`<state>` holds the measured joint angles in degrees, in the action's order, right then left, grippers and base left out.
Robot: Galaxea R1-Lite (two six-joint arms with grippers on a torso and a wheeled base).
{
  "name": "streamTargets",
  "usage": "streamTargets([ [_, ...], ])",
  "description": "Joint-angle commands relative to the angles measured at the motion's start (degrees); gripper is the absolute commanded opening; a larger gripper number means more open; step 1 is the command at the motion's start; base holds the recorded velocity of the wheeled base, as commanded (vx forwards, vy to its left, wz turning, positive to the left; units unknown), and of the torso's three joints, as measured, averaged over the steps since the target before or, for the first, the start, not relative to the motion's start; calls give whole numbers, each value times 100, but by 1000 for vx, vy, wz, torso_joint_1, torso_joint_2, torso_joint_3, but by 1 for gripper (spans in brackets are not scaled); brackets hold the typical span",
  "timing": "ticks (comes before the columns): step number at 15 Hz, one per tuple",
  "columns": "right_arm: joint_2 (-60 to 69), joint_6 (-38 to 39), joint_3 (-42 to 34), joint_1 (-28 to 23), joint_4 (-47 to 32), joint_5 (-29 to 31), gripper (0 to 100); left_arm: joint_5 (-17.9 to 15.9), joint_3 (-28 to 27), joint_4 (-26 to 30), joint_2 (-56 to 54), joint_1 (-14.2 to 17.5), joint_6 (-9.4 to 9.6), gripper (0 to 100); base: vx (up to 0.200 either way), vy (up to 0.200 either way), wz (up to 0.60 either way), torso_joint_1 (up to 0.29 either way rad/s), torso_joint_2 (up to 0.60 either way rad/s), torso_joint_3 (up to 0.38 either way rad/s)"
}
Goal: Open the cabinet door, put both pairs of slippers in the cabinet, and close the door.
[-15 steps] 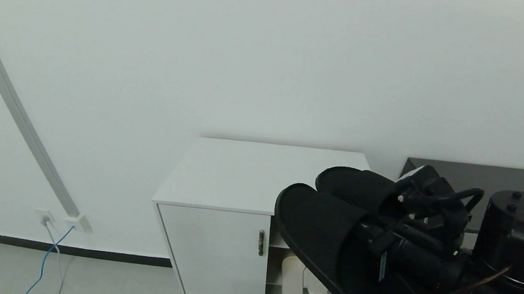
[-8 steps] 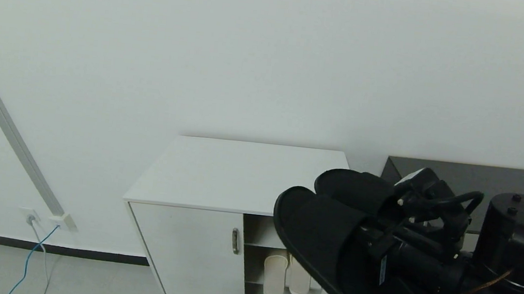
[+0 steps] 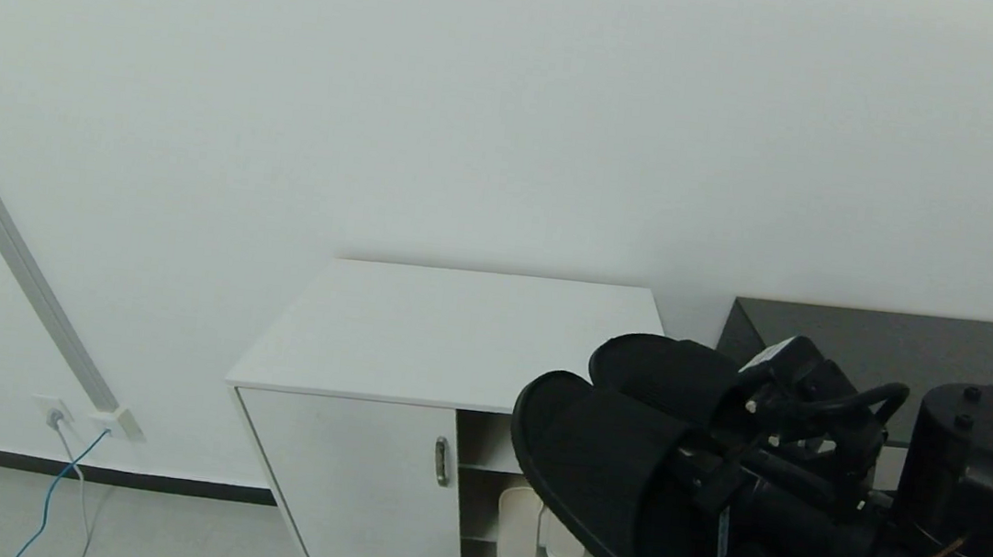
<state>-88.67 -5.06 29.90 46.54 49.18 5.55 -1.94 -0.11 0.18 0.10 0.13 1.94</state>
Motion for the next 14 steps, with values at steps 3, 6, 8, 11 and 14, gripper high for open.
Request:
streamTargets([
  [3, -18, -4, -64, 21, 4, -1, 0, 0, 2, -1, -1, 4, 0, 0, 0, 0, 0, 0, 0, 0],
  [6, -18, -4, -64, 57, 4, -1, 0, 0, 2, -1, -1, 4, 0, 0, 0, 0, 0, -15, 32, 22],
  [8, -36, -4, -72, 83, -5, -1, 0, 0, 2, -1, -1, 4, -9, 0, 0, 0, 0, -134, 298, 166],
  [11, -150, -4, -72, 101, 4, -1, 0, 0, 2, -1, -1, 4, -9, 0, 0, 0, 0, -150, 349, 189],
  [14, -150, -4, -72, 109, 4, -1, 0, 0, 2, -1, -1, 4, 0, 0, 0, 0, 0, -157, 362, 203],
])
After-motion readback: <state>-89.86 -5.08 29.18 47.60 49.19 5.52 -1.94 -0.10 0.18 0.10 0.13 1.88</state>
